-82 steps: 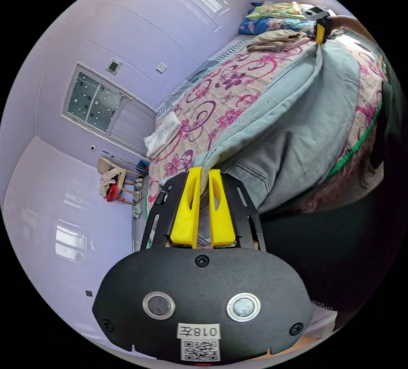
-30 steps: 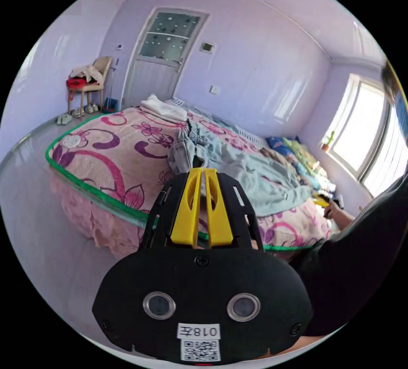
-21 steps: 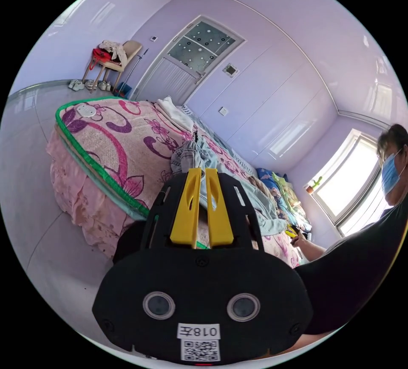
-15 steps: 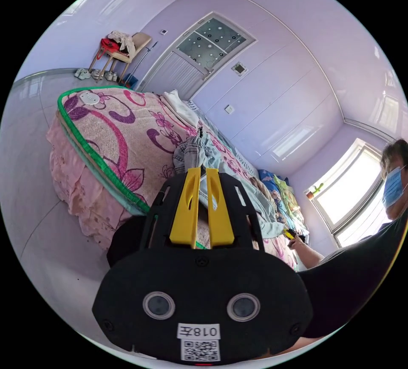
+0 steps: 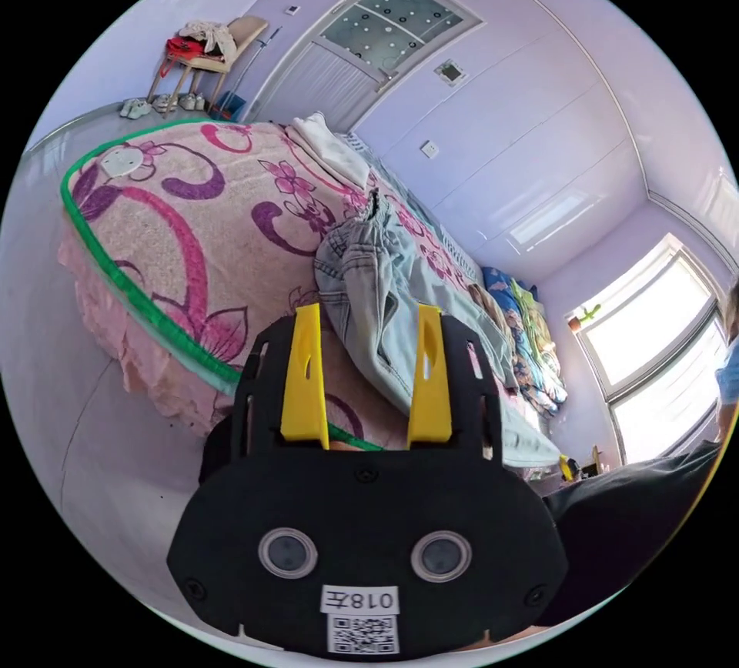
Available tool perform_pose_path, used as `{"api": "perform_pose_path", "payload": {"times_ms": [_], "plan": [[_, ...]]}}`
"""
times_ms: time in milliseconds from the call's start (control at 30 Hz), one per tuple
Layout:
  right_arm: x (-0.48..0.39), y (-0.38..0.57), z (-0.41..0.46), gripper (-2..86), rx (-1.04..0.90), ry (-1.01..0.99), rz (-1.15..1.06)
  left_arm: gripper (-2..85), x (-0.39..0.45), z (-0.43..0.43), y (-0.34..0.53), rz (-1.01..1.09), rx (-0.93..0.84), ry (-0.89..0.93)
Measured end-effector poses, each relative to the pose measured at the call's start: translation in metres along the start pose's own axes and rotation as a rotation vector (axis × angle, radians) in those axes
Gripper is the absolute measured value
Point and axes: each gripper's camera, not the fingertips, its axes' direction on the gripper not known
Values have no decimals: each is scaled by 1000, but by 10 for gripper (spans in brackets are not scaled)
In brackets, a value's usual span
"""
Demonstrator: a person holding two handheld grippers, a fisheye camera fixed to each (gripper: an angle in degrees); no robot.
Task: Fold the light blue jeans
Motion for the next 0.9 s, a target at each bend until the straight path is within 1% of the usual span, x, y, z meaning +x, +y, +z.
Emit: {"api": "perform_pose_path", "payload": {"times_ms": [33, 100, 167, 200, 300, 333, 367, 400, 500, 567, 667, 800, 833, 900], "plan": [[25, 11, -1, 1, -31, -18, 65, 183, 3, 13, -9, 9, -41, -11], [47, 26, 1, 1, -70, -17, 112, 197, 8, 30, -21, 30, -84, -62], [56, 35, -1, 1, -51, 0, 110, 202, 12, 49, -39, 32, -140, -112], [59, 38, -3, 1, -35, -22, 112, 202, 12, 55, -43, 35, -161, -134], [61, 35, -5, 1, -34, -49, 87, 154, 11, 84, -62, 58, -274, -266], [58, 33, -6, 1, -38, -49, 61, 113, 8, 93, -66, 54, -302, -301], [57, 33, -7, 1, -39, -53, 49, 58, 7, 95, -69, 52, -288, -311], [54, 32, -9, 1, -35, -73, 32, 48, 7, 94, -69, 57, -276, -303], [47, 30, -18, 1, -17, -166, 0, 12, -4, 78, -70, 0, -175, -162], [43, 28, -25, 1, -8, -205, -18, 2, -27, 57, -67, -93, -86, 13], [37, 23, -37, 1, 2, -264, -43, -4, -50, 25, -60, -141, -19, 137], [36, 23, -52, 1, -58, -265, -87, -6, -73, -32, -45, -147, 56, 179], [40, 25, -54, 1, -99, -248, -93, -6, -85, -51, -38, -147, 72, 157], [52, 32, -49, 2, -174, -231, -75, -7, -102, -63, -32, -138, 16, 74]]}}
